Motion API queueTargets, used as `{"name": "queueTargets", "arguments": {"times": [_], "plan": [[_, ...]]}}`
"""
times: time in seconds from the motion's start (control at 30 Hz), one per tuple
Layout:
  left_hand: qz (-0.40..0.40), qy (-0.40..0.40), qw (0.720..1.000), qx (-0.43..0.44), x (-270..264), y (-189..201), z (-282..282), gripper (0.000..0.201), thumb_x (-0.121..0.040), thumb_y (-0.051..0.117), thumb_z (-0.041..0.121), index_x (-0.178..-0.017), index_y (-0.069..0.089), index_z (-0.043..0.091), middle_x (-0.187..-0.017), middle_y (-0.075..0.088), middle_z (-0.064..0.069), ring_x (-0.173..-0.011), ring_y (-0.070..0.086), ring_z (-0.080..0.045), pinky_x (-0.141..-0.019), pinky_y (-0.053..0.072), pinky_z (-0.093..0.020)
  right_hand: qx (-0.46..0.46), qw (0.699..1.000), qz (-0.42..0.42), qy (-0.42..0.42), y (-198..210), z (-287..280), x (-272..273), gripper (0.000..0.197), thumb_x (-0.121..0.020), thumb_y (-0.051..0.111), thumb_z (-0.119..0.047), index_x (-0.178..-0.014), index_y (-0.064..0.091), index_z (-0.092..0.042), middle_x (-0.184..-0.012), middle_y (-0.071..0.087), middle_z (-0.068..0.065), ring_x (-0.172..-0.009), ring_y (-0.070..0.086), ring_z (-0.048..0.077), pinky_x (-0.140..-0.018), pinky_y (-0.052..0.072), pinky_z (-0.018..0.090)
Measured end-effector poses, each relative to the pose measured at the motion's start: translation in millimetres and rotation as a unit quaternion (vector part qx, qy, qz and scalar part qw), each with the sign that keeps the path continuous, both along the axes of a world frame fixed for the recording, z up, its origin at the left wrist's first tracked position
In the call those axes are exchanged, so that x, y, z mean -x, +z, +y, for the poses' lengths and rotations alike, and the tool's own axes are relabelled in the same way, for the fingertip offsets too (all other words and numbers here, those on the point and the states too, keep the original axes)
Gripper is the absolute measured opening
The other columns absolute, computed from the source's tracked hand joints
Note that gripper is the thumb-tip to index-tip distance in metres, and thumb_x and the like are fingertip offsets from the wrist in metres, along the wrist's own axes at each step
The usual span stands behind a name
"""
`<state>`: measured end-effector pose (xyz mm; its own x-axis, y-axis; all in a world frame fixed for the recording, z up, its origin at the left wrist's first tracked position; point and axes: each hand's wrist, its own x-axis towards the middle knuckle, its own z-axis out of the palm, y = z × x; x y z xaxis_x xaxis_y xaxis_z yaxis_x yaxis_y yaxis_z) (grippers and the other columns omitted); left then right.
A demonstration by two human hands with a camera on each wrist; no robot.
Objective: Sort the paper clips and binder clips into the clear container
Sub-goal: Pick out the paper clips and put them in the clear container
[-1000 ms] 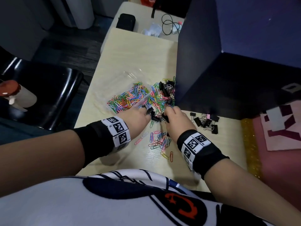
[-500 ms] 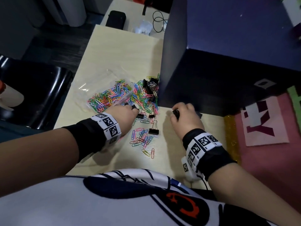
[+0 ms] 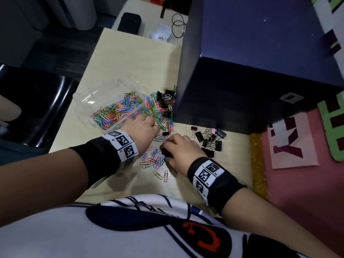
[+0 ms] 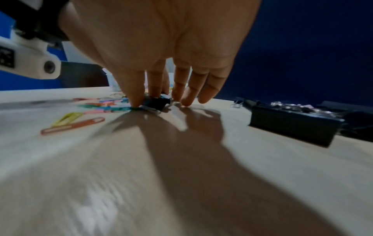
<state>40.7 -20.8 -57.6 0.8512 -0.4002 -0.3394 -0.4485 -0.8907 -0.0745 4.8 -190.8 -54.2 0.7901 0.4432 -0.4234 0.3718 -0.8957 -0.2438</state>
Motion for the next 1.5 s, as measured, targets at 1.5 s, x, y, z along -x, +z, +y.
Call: {"name": "queueTargets", "arguments": {"times": [1.5], "plan": [[0.14,0.109,0.902,0.394,-2.5,30.1,-38.0,0.044,-0.089,0.059,0.016,-0.131,0.049,0.019,-0.116,0.063,0.001,-0.095,0.064,-0.011,-0.087,0.047,-0.021,-0.015,0.909,-0.104,-0.403,20.6,-47.8,-18.3,0.032,-0.092,0.048,-0.022,-0.123,0.047,-0.016,-0.127,0.046,0.009,-0.117,0.046,0.029,-0.095,0.039,0.039]]}}
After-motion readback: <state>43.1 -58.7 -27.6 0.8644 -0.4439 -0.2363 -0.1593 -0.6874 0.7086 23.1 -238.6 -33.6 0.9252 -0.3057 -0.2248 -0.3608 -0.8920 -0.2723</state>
